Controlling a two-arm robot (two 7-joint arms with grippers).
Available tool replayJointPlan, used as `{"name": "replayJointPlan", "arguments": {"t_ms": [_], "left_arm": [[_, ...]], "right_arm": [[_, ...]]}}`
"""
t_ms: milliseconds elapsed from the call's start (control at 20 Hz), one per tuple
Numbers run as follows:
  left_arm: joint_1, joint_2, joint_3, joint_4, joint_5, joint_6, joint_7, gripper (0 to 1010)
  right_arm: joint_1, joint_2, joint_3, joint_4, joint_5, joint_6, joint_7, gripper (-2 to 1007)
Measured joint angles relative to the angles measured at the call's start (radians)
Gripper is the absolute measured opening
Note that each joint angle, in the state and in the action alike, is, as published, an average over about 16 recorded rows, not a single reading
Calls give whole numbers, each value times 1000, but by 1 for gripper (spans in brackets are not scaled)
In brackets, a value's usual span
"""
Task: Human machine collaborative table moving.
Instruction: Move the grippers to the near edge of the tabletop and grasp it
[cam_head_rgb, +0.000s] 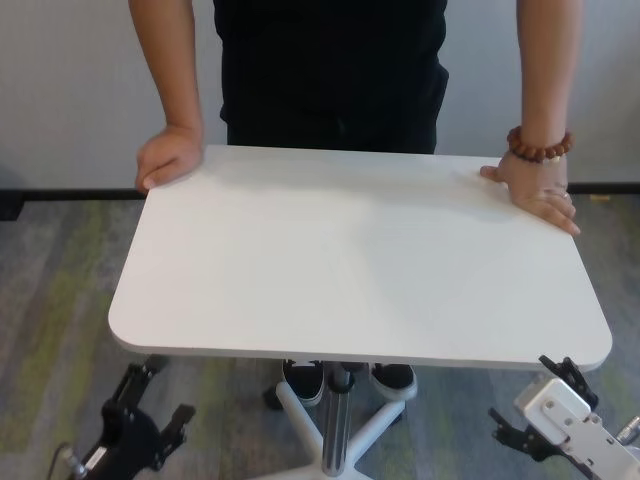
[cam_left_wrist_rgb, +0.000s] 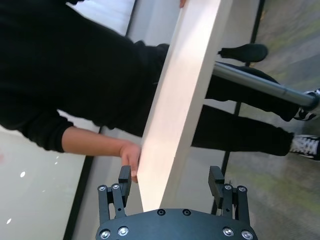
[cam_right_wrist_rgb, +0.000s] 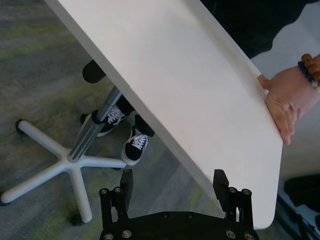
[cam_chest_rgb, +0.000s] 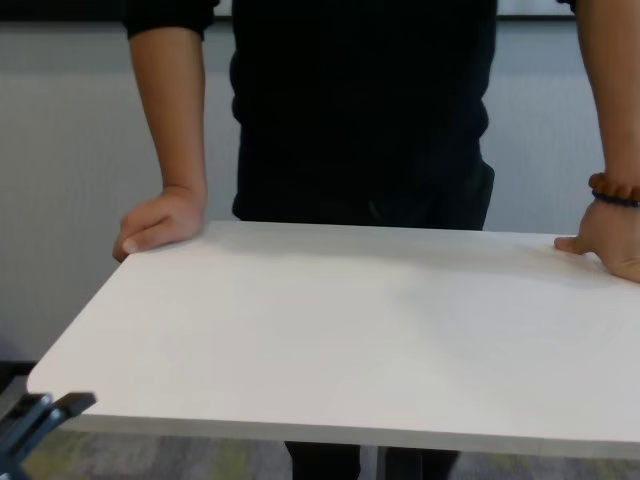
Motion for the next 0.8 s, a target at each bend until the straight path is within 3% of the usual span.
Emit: {"name": "replayJointPlan", "arguments": {"t_ms": [400,800], "left_arm": [[-58,-80,16,67,62,36,1,1002],[-108,-155,24,144,103,56,13,1001]], "right_arm": [[18,-10,-10,1,-67,25,2,1001],[36,-19,-33,17,-155,51,-7,1001]]}}
